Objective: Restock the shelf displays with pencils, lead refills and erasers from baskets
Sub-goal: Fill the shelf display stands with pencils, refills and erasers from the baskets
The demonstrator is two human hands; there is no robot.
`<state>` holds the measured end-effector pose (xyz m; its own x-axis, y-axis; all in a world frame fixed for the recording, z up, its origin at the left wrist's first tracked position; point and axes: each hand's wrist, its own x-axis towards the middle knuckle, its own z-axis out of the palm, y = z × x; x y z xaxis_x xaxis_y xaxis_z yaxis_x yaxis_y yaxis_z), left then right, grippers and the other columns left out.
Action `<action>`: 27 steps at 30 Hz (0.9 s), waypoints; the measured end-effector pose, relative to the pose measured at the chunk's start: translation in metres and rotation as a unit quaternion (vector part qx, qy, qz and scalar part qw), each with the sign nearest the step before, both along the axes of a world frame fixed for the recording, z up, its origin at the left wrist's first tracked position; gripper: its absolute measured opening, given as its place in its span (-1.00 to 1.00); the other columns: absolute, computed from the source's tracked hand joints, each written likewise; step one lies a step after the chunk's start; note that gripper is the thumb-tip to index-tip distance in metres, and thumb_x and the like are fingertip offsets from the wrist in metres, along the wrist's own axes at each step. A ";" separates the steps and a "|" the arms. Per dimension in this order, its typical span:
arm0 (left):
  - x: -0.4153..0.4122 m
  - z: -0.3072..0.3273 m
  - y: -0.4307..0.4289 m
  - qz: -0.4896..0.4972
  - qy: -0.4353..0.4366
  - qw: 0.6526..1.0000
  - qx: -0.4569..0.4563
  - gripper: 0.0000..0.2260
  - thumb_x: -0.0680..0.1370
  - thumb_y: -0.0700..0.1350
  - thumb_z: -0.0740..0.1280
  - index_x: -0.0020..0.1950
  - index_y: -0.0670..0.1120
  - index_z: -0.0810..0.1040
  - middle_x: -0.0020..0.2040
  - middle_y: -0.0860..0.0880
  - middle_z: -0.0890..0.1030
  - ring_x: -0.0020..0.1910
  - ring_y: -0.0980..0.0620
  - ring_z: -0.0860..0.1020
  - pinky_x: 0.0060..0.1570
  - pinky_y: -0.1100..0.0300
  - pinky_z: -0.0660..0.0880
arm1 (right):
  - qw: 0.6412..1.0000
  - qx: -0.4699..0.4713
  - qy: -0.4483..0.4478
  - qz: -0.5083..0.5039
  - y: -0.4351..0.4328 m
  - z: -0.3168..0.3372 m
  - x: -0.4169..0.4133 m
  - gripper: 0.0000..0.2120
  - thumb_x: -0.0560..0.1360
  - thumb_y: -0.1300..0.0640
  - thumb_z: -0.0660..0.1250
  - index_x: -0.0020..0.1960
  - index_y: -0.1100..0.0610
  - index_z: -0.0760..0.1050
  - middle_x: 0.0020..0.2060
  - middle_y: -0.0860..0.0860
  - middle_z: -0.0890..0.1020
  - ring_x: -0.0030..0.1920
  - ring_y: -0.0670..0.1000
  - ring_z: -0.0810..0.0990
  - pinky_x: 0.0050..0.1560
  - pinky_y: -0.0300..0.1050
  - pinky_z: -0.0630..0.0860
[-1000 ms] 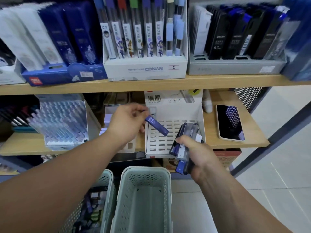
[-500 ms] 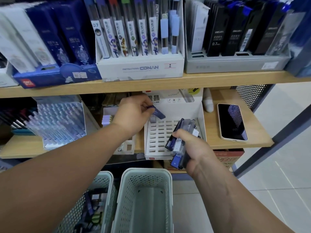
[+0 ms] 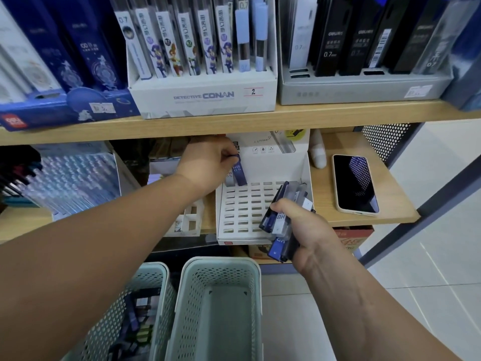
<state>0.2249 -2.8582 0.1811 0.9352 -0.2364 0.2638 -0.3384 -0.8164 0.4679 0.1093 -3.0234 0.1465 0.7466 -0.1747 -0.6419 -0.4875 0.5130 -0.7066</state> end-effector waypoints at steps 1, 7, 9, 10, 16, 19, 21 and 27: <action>0.000 0.000 0.000 0.000 0.000 1.000 0.007 -0.88 0.58 -0.13 0.39 0.07 -0.07 0.68 0.01 -0.01 0.70 0.00 0.01 0.62 0.04 0.19 0.49 | 1.000 0.001 -0.001 0.000 0.000 0.000 0.000 -0.73 0.41 0.26 0.48 0.10 0.24 0.62 -0.11 0.22 0.74 -0.28 0.16 0.72 -0.35 0.04 0.64; -0.002 -0.004 -0.001 -0.028 -0.052 0.997 0.057 -0.84 0.59 -0.11 0.37 0.11 -0.07 0.71 0.06 -0.01 0.69 0.05 -0.03 0.61 0.10 0.15 0.49 | 1.000 0.002 -0.005 0.006 0.000 0.000 0.000 -0.70 0.40 0.25 0.49 0.12 0.23 0.61 -0.12 0.21 0.74 -0.20 0.20 0.73 -0.23 0.18 0.68; 0.000 -0.007 0.000 -0.045 -0.079 0.992 0.082 -0.83 0.59 -0.11 0.37 0.12 -0.08 0.71 0.11 -0.04 0.67 0.07 -0.10 0.61 0.09 0.09 0.51 | 1.000 0.000 -0.007 0.011 0.000 0.001 0.000 -0.71 0.40 0.24 0.49 0.12 0.23 0.61 -0.12 0.20 0.74 -0.13 0.22 0.74 -0.14 0.25 0.67; 0.001 -0.008 0.000 -0.056 -0.097 0.988 0.107 -0.83 0.59 -0.12 0.36 0.11 -0.08 0.71 0.10 -0.08 0.66 0.04 -0.16 0.61 0.03 0.05 0.54 | 1.000 0.002 -0.009 0.013 0.000 0.002 -0.001 -0.71 0.40 0.24 0.49 0.12 0.23 0.62 -0.11 0.20 0.74 -0.12 0.22 0.74 -0.10 0.28 0.67; -0.001 -0.018 0.000 -0.112 -0.156 0.957 0.215 -0.88 0.53 -0.19 0.38 0.01 -0.14 0.69 -0.06 -0.13 0.56 -0.19 -0.21 0.58 -0.34 -0.01 0.57 | 0.998 0.035 -0.036 0.047 -0.002 0.009 -0.005 -0.84 0.45 0.24 0.46 0.02 0.23 0.64 -0.18 0.18 0.74 -0.32 0.13 0.71 -0.34 0.00 0.65; -0.006 -0.022 -0.001 -0.103 -0.143 0.956 0.235 -0.80 0.53 -0.23 0.38 0.14 -0.13 0.64 0.00 -0.13 0.54 -0.13 -0.20 0.56 -0.29 -0.04 0.59 | 0.996 0.042 -0.048 0.056 -0.002 0.011 -0.007 -0.87 0.46 0.23 0.46 -0.01 0.22 0.65 -0.19 0.17 0.74 -0.33 0.10 0.71 -0.35 -0.04 0.63; -0.012 -0.020 -0.001 -0.091 -0.138 0.965 0.201 -0.75 0.55 -0.20 0.35 0.22 -0.12 0.63 0.07 -0.14 0.55 -0.05 -0.20 0.58 -0.18 -0.05 0.60 | 0.996 0.042 -0.056 0.060 -0.002 0.012 -0.007 -0.86 0.46 0.23 0.45 0.02 0.22 0.65 -0.19 0.16 0.74 -0.34 0.09 0.71 -0.38 -0.08 0.61; -0.083 -0.016 -0.018 0.028 0.247 0.946 -0.210 -0.84 0.63 -0.05 0.30 -0.06 -0.03 0.65 -0.29 0.03 0.62 -0.37 0.12 0.55 -0.33 0.22 0.46 | 0.996 0.014 -0.062 0.061 0.003 0.011 -0.005 -0.83 0.43 0.23 0.46 0.01 0.27 0.63 -0.26 0.19 0.71 -0.37 0.12 0.67 -0.39 -0.05 0.63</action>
<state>0.1419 -2.8765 0.1653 0.9768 -0.1541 -0.1485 0.0443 -0.5334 0.8447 0.1047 -3.0201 0.1572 0.8352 -0.0605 -0.5466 -0.4573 0.4757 -0.7514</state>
